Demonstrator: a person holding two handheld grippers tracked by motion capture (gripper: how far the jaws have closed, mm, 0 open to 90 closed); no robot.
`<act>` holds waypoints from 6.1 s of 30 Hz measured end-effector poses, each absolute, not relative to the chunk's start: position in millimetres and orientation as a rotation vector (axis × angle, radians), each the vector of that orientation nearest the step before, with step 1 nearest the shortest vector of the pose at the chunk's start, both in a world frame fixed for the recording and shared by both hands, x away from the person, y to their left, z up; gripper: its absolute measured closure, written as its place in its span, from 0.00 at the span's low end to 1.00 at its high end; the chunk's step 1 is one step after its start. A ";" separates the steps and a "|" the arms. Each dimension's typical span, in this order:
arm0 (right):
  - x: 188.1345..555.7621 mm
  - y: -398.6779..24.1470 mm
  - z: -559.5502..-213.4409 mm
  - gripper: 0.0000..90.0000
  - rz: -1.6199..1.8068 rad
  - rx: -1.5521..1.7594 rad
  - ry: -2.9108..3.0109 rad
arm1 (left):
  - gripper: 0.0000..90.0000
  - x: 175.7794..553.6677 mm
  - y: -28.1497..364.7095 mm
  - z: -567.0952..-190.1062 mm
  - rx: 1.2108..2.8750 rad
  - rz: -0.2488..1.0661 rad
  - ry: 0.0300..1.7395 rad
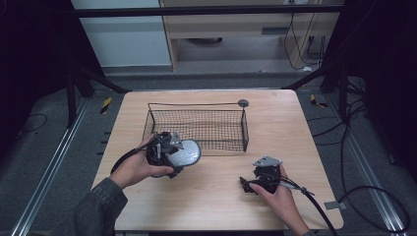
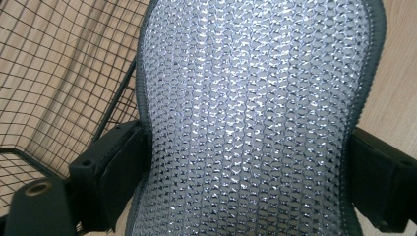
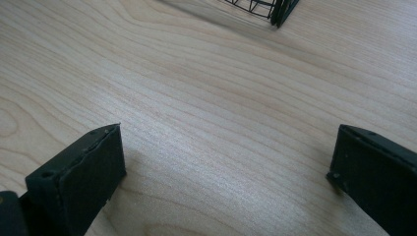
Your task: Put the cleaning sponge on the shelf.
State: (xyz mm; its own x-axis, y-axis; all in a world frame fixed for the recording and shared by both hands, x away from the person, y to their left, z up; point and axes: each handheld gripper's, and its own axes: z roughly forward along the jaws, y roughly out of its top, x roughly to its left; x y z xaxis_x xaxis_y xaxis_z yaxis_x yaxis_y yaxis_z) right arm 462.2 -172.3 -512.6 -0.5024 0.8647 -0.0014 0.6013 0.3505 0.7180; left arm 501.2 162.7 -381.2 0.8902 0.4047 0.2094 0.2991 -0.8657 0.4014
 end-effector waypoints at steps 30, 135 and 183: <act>462.3 -172.2 -513.0 0.00 0.946 1.285 2.235 | 0.11 546.6 180.2 -328.2 2.685 0.620 0.507; 461.2 -172.5 -513.1 0.00 0.942 1.281 2.233 | 0.05 623.9 163.5 -361.3 2.714 0.604 0.441; 460.5 -172.5 -513.2 0.00 0.947 1.284 2.232 | 0.07 549.3 148.2 -349.2 2.415 0.604 0.731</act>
